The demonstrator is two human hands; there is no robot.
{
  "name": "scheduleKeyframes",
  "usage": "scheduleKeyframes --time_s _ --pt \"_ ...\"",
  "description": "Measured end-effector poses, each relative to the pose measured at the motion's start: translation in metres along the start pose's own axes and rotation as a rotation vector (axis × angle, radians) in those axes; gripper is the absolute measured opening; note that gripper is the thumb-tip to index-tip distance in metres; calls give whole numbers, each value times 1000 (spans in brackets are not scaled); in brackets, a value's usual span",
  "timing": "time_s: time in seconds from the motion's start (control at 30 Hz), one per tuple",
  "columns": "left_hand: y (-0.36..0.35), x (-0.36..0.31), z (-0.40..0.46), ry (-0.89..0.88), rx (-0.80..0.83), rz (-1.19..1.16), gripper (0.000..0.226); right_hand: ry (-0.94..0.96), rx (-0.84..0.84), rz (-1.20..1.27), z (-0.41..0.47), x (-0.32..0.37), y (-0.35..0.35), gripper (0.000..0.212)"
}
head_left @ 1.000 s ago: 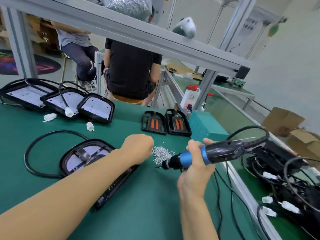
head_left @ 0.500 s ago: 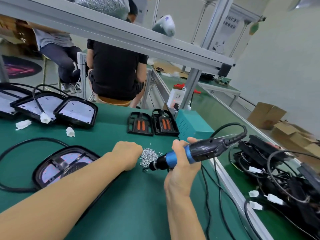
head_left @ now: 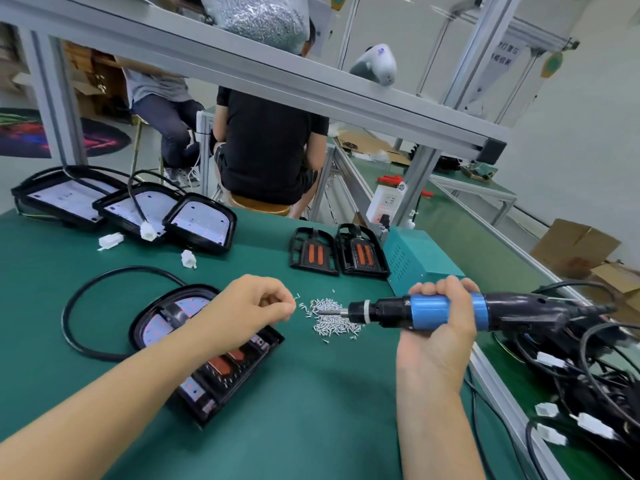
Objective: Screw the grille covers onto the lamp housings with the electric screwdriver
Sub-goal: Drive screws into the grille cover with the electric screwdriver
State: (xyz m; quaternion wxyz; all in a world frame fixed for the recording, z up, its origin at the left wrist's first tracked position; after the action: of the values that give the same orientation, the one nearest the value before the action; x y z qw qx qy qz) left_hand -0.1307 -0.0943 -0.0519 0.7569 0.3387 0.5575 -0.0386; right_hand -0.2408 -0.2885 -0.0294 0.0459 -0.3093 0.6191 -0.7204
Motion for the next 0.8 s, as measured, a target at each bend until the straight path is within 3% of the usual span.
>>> scheduleKeyframes --time_s 0.1,0.2,0.43,0.8 --pt "5 1 -17 31 -57 -245 13 -74 70 -10 -1 4 -14 23" --pt "11 1 -29 41 -83 -342 9 -117 186 -27 -11 -2 -28 23" --pt "27 2 -51 29 -119 -399 11 -155 278 -58 -37 -16 -55 32" --pt "49 17 -67 19 -154 -412 14 -184 329 -76 -58 -34 -63 20"
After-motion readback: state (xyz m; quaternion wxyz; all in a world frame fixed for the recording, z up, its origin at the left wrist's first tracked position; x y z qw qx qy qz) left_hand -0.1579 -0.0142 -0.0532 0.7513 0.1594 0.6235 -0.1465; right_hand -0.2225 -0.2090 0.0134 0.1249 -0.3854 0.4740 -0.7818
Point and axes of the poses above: each hand's wrist, its own z-axis towards the middle knuckle, its own y-axis out of the back of the hand, x = y × z, the point moved 6 cm from there along z, towards the middle knuckle, and after that the axes turned 1 degree about -x, right-handed, at the moved point
